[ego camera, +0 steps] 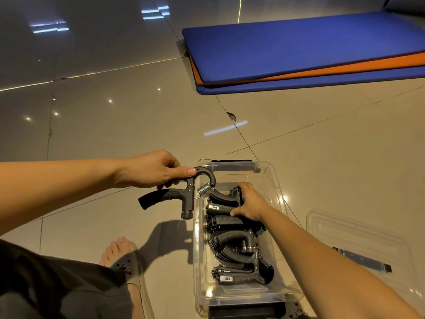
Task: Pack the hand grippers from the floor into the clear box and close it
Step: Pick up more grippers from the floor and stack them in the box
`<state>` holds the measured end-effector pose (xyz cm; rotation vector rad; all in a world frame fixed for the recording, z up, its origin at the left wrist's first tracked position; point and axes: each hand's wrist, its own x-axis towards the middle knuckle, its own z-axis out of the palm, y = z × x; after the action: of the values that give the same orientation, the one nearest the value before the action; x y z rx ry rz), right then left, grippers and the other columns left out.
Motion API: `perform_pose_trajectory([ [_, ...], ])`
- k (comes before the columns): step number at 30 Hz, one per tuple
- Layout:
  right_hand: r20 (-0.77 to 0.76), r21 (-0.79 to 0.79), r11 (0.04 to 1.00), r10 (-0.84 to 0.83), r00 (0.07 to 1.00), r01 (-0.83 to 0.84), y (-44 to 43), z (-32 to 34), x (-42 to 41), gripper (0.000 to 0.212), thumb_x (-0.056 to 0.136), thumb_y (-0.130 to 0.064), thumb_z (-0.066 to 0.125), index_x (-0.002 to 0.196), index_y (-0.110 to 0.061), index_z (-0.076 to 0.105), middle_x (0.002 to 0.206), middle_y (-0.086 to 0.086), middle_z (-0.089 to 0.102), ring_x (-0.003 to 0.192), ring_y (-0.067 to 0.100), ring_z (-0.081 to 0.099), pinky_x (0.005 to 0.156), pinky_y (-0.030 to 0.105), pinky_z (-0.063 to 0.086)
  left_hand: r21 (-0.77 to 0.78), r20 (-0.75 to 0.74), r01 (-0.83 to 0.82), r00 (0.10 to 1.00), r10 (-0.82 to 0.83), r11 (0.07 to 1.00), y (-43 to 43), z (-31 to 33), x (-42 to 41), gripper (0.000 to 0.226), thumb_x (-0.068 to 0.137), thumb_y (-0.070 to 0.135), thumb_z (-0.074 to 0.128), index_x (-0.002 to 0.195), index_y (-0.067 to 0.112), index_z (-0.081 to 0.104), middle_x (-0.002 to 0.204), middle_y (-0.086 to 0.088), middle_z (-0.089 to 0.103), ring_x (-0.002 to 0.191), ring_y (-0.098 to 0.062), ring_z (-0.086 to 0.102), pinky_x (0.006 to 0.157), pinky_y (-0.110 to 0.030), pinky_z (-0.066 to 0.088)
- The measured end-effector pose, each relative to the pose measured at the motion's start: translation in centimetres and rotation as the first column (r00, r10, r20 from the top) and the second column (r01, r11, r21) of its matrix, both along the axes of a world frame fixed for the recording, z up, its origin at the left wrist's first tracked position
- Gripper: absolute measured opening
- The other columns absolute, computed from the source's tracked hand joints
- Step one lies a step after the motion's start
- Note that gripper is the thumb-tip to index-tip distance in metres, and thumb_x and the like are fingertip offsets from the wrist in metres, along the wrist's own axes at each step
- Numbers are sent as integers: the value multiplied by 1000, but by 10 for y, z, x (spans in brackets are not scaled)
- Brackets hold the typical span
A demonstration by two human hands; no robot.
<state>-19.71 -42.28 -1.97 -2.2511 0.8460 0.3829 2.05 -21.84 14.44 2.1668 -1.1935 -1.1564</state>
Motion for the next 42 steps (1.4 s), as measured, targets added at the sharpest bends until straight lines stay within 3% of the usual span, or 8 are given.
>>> perform_pose_trajectory([
  [4, 89, 16, 999, -41, 995, 40, 3, 53, 9, 65, 91, -33, 73, 146, -10, 47, 143, 10, 55, 126, 25, 56, 108, 39, 46, -5, -7, -11, 1000, 11, 1000, -8, 5, -7, 79, 67, 88, 52, 76, 11, 70, 59, 6, 63, 53, -3, 59, 60, -24, 50],
  [6, 228, 299, 947, -191, 955, 118, 5, 94, 14, 34, 97, -35, 64, 123, -12, 67, 111, 6, 73, 102, 20, 69, 99, 44, 54, -11, -6, -18, 1000, 18, 1000, -13, 7, -13, 75, 70, 85, 52, 77, 12, 69, 59, 7, 63, 52, -2, 58, 58, -24, 49],
  [9, 307, 671, 739, -350, 885, 60, 13, 144, 12, 42, 97, -46, 59, 112, -10, 72, 101, 14, 76, 90, 28, 74, 82, 42, 61, -32, 19, -43, 999, 44, 999, -24, 13, -23, 64, 83, 77, 52, 78, 16, 68, 59, 8, 62, 51, -3, 55, 47, -20, 43],
  [15, 434, 671, 726, -548, 715, 149, 31, 175, 1, 14, 95, -15, 66, 105, -6, 70, 90, 12, 72, 82, 25, 69, 73, 36, 60, -90, -108, -107, 989, 97, 990, -42, 25, -48, 48, 95, 60, 55, 86, 15, 67, 70, 1, 65, 59, -11, 57, 54, -28, 49],
  [18, 448, 654, 725, -602, 661, 217, 32, 175, -6, 15, 93, -15, 69, 105, -7, 70, 86, 9, 74, 74, 21, 70, 65, 30, 58, -80, -170, -74, 984, 60, 994, -46, 31, -56, 37, 97, 49, 60, 96, 14, 70, 78, 1, 73, 68, -11, 69, 69, -29, 56],
  [25, 420, 731, 625, -728, 541, 273, 29, 177, -25, 11, 95, -11, 66, 105, -9, 69, 79, 6, 75, 69, 17, 72, 57, 27, 56, -94, -136, -26, 991, 13, 995, -39, 44, -55, 19, 95, 32, 68, 96, 14, 72, 82, -2, 75, 75, -12, 70, 69, -25, 55],
  [35, 242, 751, 569, -710, 662, 336, 20, 204, -32, 41, 89, -31, 75, 115, -1, 65, 99, 26, 75, 84, 34, 76, 70, 37, 65, -267, 158, 10, 987, 34, 964, -39, 55, -63, 7, 89, 29, 75, 95, 26, 72, 84, 6, 69, 78, -9, 65, 62, -16, 45],
  [42, 336, 800, 559, -720, 607, 220, 13, 202, -41, 47, 73, -14, 83, 114, 3, 67, 109, 24, 72, 91, 35, 75, 75, 33, 62, -315, 293, 118, 956, -21, 942, -40, 56, -61, 28, 74, 35, 86, 86, 30, 61, 113, 11, 60, 106, -9, 55, 88, -31, 48],
])
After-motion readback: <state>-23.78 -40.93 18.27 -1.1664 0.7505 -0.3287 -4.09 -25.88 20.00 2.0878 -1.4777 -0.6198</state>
